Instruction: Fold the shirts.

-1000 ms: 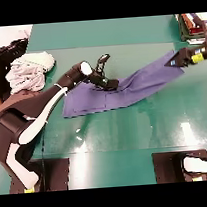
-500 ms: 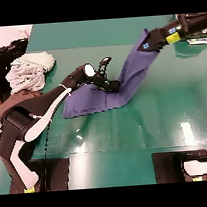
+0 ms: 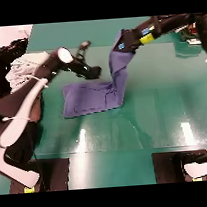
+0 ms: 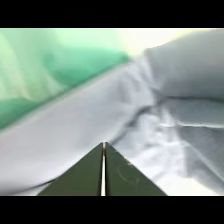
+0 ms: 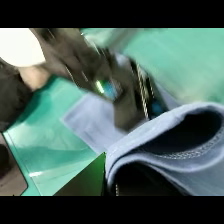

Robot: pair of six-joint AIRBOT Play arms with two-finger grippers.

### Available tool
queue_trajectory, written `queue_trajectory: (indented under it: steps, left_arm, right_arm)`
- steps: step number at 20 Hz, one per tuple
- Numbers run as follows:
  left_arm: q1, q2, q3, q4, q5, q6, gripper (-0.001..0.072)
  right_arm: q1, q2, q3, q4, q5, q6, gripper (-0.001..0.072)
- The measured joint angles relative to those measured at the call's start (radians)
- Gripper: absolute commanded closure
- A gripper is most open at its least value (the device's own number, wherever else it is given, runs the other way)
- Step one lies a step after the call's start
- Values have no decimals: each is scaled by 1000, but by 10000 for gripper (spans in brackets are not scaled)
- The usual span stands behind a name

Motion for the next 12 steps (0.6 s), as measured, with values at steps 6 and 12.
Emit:
queue_trajectory:
  steps: [6,12]
  left_arm:
    - [256,229,0,200,-102,-4,682]
    - [395,358,0,250,-172,10,682]
  right_arm:
    - [246,-156,3,2,-209,-91,204]
    - [365,-230,2,-123,-354,-146,182]
